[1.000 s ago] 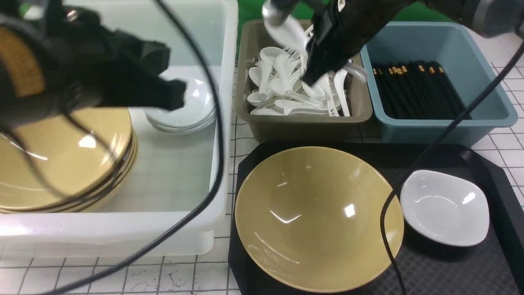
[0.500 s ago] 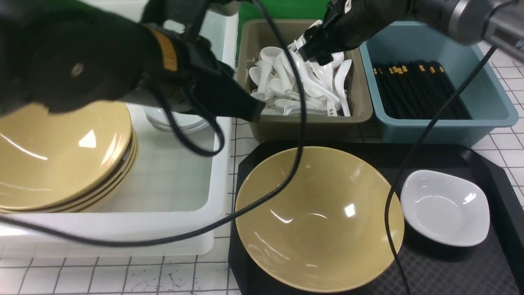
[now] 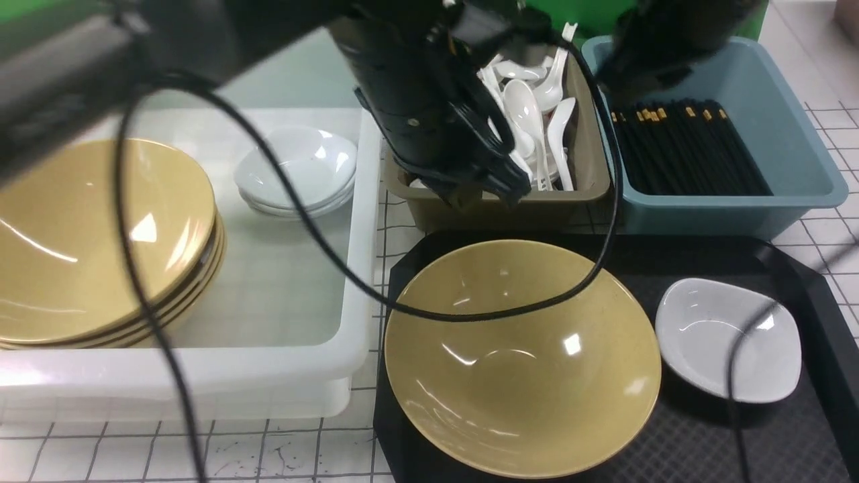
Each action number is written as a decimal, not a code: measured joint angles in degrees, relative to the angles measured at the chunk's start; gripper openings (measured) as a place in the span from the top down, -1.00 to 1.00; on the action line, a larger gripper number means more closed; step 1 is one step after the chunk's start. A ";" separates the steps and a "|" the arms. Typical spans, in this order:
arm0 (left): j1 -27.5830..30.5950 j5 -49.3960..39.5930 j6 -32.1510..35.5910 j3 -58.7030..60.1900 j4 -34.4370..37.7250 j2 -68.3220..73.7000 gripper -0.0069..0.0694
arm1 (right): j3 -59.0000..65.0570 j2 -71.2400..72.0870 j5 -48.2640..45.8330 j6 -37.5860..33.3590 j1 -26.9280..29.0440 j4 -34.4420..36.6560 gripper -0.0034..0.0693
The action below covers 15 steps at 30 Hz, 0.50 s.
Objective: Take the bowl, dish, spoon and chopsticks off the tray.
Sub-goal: Use the left arm to grab the yellow noodle bowl on the left
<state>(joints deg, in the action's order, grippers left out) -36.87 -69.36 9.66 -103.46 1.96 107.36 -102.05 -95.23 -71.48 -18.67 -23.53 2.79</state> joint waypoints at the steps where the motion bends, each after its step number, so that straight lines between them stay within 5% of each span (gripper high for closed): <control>1: 0.39 -0.14 0.00 -0.76 -0.14 1.60 0.84 | 3.62 2.97 -0.07 -0.67 0.00 0.72 0.78; 6: 1.80 1.58 -1.10 -1.17 -0.26 5.45 0.71 | 15.29 12.72 -0.24 -1.35 0.00 1.03 0.81; 15: 2.36 4.85 -0.83 -1.35 1.24 8.68 -0.11 | 25.88 19.10 -0.35 -1.54 0.00 1.16 0.81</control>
<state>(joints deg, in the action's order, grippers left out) -34.51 -64.51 8.83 -104.80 3.20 116.04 -76.17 -76.13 -71.83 -20.20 -23.53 3.95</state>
